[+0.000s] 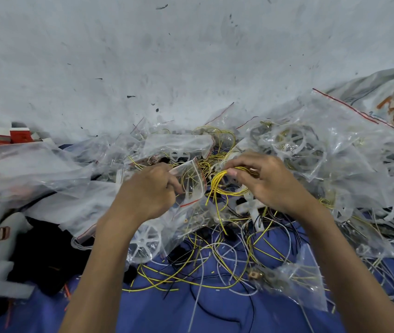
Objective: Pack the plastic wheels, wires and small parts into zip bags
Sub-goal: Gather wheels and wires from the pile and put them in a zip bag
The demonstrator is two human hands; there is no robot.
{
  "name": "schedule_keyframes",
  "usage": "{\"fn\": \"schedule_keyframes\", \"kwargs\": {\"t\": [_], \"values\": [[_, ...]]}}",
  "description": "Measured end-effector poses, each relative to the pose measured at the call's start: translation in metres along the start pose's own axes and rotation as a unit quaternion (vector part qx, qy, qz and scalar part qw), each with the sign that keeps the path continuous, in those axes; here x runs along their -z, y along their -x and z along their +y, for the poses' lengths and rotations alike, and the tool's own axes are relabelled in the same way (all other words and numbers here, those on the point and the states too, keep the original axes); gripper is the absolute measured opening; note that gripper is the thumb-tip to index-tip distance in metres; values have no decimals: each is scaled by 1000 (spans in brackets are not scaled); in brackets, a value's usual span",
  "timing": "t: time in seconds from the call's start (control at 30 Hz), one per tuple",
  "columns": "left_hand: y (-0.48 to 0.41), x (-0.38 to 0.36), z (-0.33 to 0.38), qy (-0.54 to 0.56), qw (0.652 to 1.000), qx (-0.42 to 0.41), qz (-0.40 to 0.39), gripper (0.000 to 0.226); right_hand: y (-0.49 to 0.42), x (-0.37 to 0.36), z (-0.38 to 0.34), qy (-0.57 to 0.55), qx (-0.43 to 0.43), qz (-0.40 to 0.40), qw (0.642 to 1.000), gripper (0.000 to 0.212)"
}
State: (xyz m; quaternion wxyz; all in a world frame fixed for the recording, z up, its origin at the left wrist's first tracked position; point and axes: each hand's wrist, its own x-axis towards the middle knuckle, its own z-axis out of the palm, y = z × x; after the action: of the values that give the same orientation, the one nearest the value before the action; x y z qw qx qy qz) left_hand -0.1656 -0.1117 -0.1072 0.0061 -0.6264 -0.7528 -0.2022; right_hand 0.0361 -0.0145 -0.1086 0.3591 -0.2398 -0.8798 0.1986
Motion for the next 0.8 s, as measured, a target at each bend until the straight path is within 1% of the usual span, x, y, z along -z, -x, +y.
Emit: {"fn": "schedule_keyframes", "kwargs": {"t": [0.07, 0.13, 0.2, 0.23, 0.27, 0.3, 0.37, 0.43, 0.5, 0.53, 0.63, 0.7, 0.8], "values": [[0, -3, 2, 14, 1000, -3, -12, 29, 1, 1, -3, -21, 4, 26, 999, 14], [1, -3, 8, 57, 998, -4, -29, 39, 1, -1, -7, -30, 9, 41, 999, 12], [3, -2, 17, 127, 991, -9, -34, 49, -1, -6, -12, -16, 13, 52, 998, 10], [4, -2, 22, 136, 990, -11, -35, 49, -1, -10, -14, -15, 10, 64, 998, 10], [4, -4, 26, 118, 992, -16, -39, 48, -1, -14, -16, -34, 2, 83, 996, 9], [4, -6, 29, 85, 995, -23, -39, 46, -1, -19, -19, -78, -13, 106, 991, 7], [3, -13, 33, 22, 999, -38, -28, 44, -2, -30, -25, -192, -48, 155, 968, 4], [0, -18, 34, 26, 999, -35, -10, 43, -3, -37, -32, -304, -67, 174, 934, 6], [-1, -19, 34, 66, 998, -12, 10, 37, -4, -41, -35, -384, -64, 142, 910, 14], [-1, -18, 33, 83, 996, 0, 24, 37, -3, -41, -36, -387, -53, 118, 913, 20], [-1, -13, 29, 123, 990, 33, 58, 42, -1, -43, -36, -319, -36, 68, 945, 32], [0, -10, 27, 141, 988, 38, 60, 43, 0, -44, -37, -327, -49, 27, 943, 34], [0, -9, 29, 147, 988, 30, 46, 42, 0, -47, -36, -336, -45, -42, 940, 35]]}}
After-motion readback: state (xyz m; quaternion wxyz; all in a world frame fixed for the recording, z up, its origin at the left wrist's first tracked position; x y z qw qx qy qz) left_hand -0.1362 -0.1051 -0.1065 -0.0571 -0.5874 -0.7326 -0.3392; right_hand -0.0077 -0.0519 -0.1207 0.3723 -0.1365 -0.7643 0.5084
